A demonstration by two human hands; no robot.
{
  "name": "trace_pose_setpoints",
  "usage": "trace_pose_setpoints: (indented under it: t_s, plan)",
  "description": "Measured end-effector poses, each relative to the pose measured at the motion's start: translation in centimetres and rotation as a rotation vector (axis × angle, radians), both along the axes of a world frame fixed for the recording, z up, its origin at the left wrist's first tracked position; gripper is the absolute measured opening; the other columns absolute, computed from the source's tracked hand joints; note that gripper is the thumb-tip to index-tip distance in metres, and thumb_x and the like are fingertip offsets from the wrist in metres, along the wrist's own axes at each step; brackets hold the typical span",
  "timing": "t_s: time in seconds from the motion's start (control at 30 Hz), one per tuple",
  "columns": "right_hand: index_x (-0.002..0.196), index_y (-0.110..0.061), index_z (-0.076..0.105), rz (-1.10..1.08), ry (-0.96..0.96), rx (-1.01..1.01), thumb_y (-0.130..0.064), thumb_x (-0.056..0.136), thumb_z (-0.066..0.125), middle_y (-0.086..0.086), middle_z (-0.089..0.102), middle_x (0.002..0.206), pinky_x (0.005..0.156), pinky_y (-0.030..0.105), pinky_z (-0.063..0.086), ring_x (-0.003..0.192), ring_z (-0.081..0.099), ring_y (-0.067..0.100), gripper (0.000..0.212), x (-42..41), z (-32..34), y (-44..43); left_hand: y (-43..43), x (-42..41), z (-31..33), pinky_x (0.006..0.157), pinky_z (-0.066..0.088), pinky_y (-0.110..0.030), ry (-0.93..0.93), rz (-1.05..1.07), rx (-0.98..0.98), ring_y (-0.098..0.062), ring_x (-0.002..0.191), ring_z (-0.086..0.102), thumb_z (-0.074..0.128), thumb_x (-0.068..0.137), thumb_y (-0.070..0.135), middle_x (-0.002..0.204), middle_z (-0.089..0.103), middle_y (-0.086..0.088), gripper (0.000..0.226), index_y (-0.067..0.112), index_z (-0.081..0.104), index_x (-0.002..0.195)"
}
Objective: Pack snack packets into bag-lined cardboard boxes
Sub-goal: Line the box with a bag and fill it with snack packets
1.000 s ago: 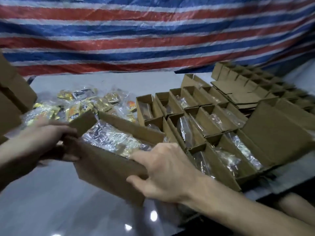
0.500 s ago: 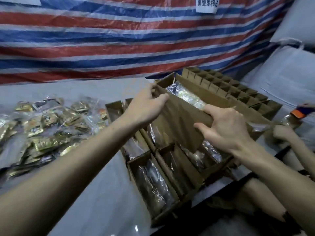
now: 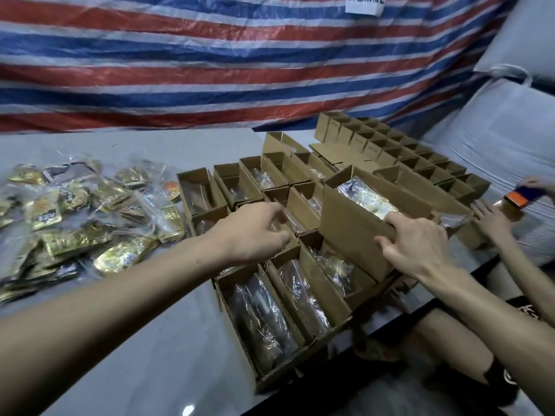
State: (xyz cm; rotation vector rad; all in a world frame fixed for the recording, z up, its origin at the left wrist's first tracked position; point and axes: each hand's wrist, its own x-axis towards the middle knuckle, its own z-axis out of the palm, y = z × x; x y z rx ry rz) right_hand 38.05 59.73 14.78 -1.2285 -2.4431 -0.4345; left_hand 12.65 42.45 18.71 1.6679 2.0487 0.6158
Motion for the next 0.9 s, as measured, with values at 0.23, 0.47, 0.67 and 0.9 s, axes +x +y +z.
trace_pose_setpoints:
  t_s: [0.23, 0.47, 0.67, 0.9]
  plan:
    - [0.102, -0.010, 0.069, -0.059, 0.017, -0.038, -0.027, 0.078, 0.082, 0.005, 0.055, 0.052, 0.061, 0.034, 0.036, 0.060, 0.062, 0.032, 0.032, 0.3, -0.7, 0.5, -2.0, -1.8, -0.6, 0.097, 0.051, -0.045, 0.144, 0.005, -0.155, -0.020, 0.112, 0.061, 0.055, 0.097, 0.042, 0.123, 0.066, 0.002, 0.030, 0.026, 0.062, 0.122]
    - [0.105, -0.009, 0.068, -0.112, 0.051, -0.055, -0.027, 0.080, 0.080, 0.007, 0.059, 0.053, 0.064, 0.037, 0.042, 0.062, 0.062, 0.032, 0.033, 0.4, -1.0, 0.4, -2.9, -1.9, -0.9, 0.095, 0.050, -0.044, 0.258, -0.025, -0.215, -0.020, 0.114, 0.059, 0.049, 0.098, 0.051, 0.123, 0.062, 0.002, 0.030, 0.031, 0.060, 0.118]
    - [0.113, -0.009, 0.063, -0.190, 0.007, -0.126, -0.032, 0.088, 0.072, 0.010, 0.065, 0.068, 0.066, 0.038, 0.044, 0.074, 0.064, 0.036, 0.035, 0.3, -0.5, 0.3, -2.8, -1.7, -1.0, 0.089, 0.049, -0.037, 0.304, -0.051, -0.197, -0.020, 0.116, 0.058, 0.047, 0.099, 0.051, 0.126, 0.061, 0.002, 0.034, 0.028, 0.060, 0.120]
    - [0.129, -0.009, 0.056, -0.180, 0.003, -0.310, -0.033, 0.090, 0.072, 0.013, 0.071, 0.095, 0.082, 0.047, 0.056, 0.092, 0.066, 0.035, 0.048, 0.3, 1.4, -0.1, -3.2, -1.0, -1.3, 0.077, 0.039, -0.031, 0.353, -0.087, -0.212, -0.019, 0.120, 0.056, 0.046, 0.099, 0.050, 0.132, 0.058, 0.003, 0.036, 0.029, 0.056, 0.127]
